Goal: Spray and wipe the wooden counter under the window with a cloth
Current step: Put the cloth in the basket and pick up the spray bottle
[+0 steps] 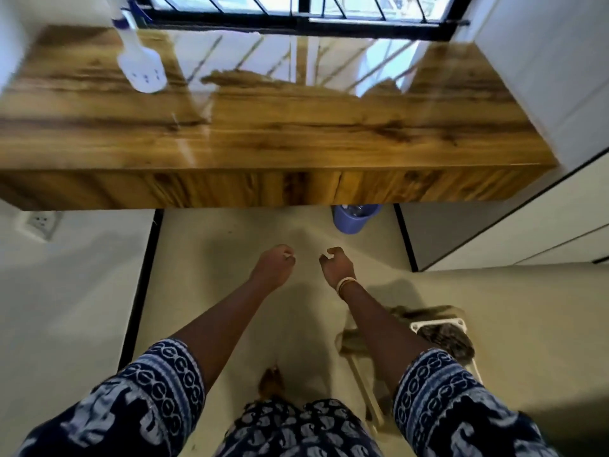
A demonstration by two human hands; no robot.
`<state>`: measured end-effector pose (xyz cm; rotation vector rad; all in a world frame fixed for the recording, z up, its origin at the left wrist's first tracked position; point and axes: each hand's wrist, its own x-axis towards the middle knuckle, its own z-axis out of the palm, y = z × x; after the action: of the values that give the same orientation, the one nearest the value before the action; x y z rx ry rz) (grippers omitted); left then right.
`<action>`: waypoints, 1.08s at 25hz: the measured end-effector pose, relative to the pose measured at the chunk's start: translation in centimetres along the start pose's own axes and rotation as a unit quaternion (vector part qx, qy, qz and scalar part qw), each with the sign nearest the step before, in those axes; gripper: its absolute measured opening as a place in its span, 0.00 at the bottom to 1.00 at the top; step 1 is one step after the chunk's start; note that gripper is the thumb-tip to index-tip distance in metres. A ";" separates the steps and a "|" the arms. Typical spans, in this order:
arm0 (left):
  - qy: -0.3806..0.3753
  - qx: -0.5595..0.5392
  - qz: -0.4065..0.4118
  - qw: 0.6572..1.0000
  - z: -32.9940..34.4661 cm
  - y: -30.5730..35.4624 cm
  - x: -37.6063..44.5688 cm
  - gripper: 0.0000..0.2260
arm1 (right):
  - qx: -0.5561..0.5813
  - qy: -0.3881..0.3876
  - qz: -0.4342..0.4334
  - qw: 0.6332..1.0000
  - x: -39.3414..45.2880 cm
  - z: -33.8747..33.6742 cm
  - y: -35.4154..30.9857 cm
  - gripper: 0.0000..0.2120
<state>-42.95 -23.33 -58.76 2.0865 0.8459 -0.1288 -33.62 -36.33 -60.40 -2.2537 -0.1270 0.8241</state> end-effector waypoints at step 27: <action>0.295 -0.043 -0.039 0.954 -34.3 -2.4 19.0 0.13 | -0.001 -0.109 -0.356 0.928 15.1 8.9 -45.3 0.10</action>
<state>-36.87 13.39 -46.07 2.0292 1.2590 0.5070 -20.37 7.07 -43.03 -1.8859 -0.9839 0.6546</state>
